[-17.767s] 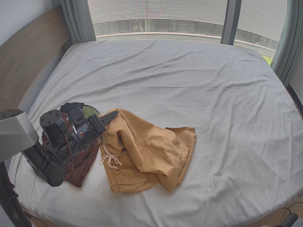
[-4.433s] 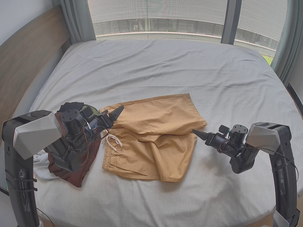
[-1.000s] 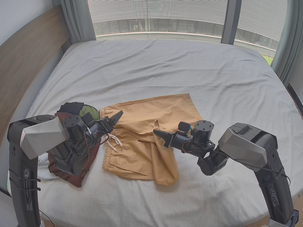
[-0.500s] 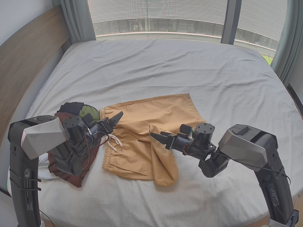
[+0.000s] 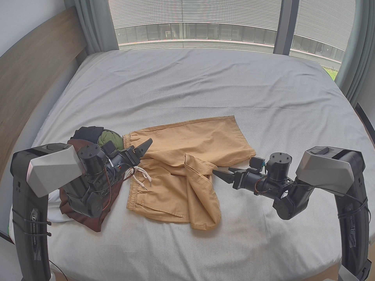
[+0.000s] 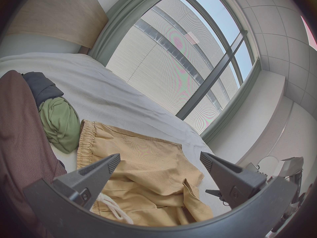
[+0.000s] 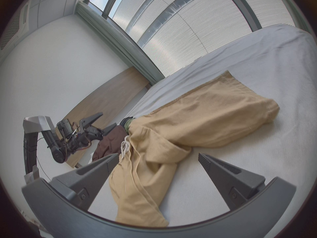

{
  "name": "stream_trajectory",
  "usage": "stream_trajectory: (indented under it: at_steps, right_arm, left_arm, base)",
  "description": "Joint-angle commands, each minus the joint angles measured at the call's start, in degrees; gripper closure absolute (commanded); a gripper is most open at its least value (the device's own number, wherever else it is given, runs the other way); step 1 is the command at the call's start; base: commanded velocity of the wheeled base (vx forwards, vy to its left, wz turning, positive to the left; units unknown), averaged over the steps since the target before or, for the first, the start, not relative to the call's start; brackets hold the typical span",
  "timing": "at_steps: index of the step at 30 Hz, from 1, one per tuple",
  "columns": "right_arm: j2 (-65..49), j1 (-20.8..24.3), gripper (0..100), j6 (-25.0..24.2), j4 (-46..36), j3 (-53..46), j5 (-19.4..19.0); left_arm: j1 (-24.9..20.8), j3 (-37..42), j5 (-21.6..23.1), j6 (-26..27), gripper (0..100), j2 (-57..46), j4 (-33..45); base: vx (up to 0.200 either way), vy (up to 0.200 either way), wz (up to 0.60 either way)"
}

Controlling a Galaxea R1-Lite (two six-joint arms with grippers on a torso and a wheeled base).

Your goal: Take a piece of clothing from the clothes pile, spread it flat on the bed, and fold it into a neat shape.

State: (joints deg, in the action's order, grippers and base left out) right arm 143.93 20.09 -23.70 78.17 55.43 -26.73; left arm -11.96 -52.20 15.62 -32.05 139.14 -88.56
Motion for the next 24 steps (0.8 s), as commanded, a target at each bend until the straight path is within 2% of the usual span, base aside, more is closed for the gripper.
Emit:
stream_trajectory:
  at_steps: [1,7,24]
  right_arm:
    - [-0.32,-0.40,0,1.11,1.90,-4.72,-1.30]
    - [2.05,1.18,0,1.02,3.92,-7.00,-2.62]
    - [7.50,5.13,0,0.85,3.13,-4.98,-2.71]
  left_arm:
    - [0.01,-0.01,-0.06,-0.03,0,0.16,-0.03]
    - [0.01,-0.01,-0.06,-0.03,0,0.25,-0.03]
    - [-0.08,-0.01,-0.06,0.06,0,0.51,-0.03]
  base:
    - [0.000,0.000,0.00]
    - [0.000,0.000,0.00]
    - [0.000,0.000,0.00]
